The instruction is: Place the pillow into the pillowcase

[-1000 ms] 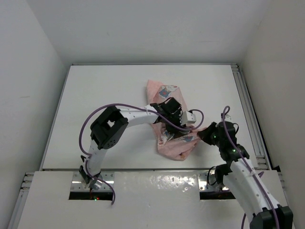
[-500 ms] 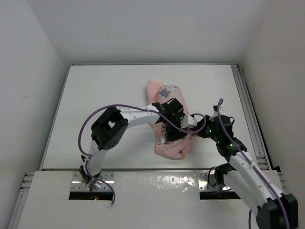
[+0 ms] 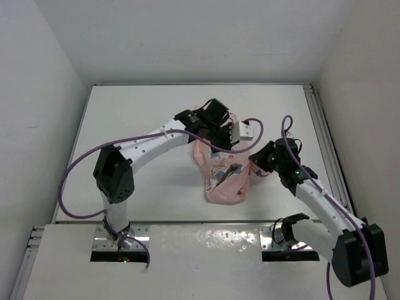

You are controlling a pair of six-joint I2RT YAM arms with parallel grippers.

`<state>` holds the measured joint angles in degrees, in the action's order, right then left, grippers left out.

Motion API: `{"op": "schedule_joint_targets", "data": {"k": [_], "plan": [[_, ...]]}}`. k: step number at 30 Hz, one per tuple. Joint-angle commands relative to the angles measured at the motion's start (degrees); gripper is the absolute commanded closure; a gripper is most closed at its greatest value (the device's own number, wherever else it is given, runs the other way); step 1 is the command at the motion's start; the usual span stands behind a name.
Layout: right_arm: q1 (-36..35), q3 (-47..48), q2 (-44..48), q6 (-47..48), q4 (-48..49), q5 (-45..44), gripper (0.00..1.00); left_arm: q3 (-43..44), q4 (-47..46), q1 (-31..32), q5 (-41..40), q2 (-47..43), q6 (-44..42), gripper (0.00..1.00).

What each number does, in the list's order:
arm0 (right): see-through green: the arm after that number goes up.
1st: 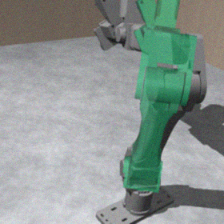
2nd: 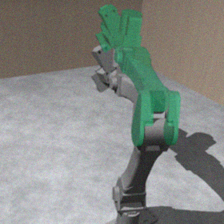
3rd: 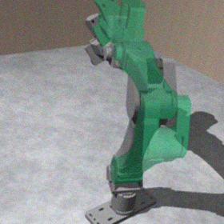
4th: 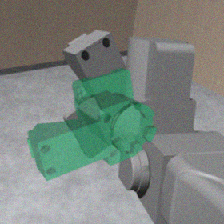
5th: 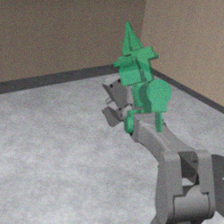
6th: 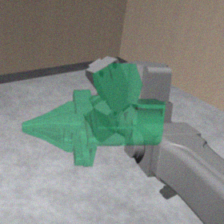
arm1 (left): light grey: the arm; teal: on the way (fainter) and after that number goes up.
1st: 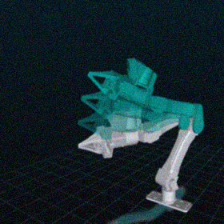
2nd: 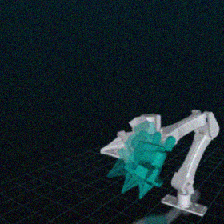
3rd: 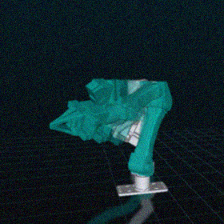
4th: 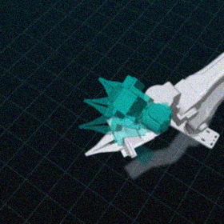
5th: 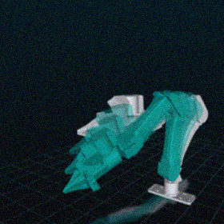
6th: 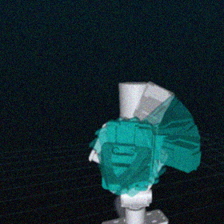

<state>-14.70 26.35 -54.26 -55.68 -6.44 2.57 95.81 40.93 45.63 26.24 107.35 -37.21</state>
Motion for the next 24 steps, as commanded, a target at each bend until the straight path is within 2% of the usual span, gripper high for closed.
{"op": "schedule_joint_targets", "data": {"k": [1,3,4,5,6,7,9,11,12,13,14,15,18,22,24], "plan": [[2.64,4.23,-4.44,-1.18,0.63,-2.22,0.86,0.35,7.05,7.45,-1.28,-3.37,-5.84,0.98],[4.06,6.78,-6.99,-1.19,0.46,-1.34,0.74,-3.42,9.34,10.35,-1.54,-3.29,-7.52,0.98],[5.28,8.0,-9.52,-0.49,-1.28,0.4,0.66,-4.83,9.43,10.71,-1.8,-3.2,-7.52,0.92],[5.82,10.71,-10.42,1.35,-2.69,1.12,0.63,-7.54,9.26,11.15,-2.5,-3.11,-6.83,0.85],[6.78,12.13,-11.12,2.58,-4.53,1.56,0.52,-8.52,9.26,10.98,-2.77,-2.85,-6.21,0.76],[7.22,13.45,-11.48,3.9,-8.12,1.21,0.46,-9.32,8.91,9.93,-3.47,-2.94,-4.99,0.6],[8.45,15.57,-10.17,8.12,-10.6,-0.71,0.39,-10.47,7.77,7.47,-2.78,-3.81,-2.79,0.46],[9.6,15.49,-6.92,10.4,-13.51,-3.35,0.24,-9.77,4.09,1.94,-0.15,-4.86,1.69,0.44],[10.56,15.31,-5.95,11.03,-14.47,-3.71,0.22,-9.5,2.42,-0.17,0.73,-5.39,3.7,0.43],[10.92,14.96,-4.29,11.29,-16.66,-3.97,0.1,-9.41,-2.99,-4.54,2.31,-5.66,8.86,0.41],[11.01,14.09,-3.84,11.64,-17.9,-3.97,0.06,-9.59,-6.18,-6.5,2.5,-6.18,11.61,0.38],[11.09,13.47,-3.23,11.73,-20.43,-3.71,0.05,-9.85,-11.6,-9.65,1.8,-6.19,15.9,0.32],[11.01,9.26,0.55,10.16,-22.83,-3.53,0.05,-10.64,-20.06,-12.57,-1.88,-4.0,18.75,0.2],[11.27,1.0,8.8,6.47,-23.01,-5.2,0.05,-7.67,-24.48,-14.95,-10.05,3.38,21.12,0.11],[12.14,-3.13,11.79,5.76,-22.31,-5.82,0.14,-6.43,-25.19,-15.21,-11.99,7.77,21.13,0.07]]}}
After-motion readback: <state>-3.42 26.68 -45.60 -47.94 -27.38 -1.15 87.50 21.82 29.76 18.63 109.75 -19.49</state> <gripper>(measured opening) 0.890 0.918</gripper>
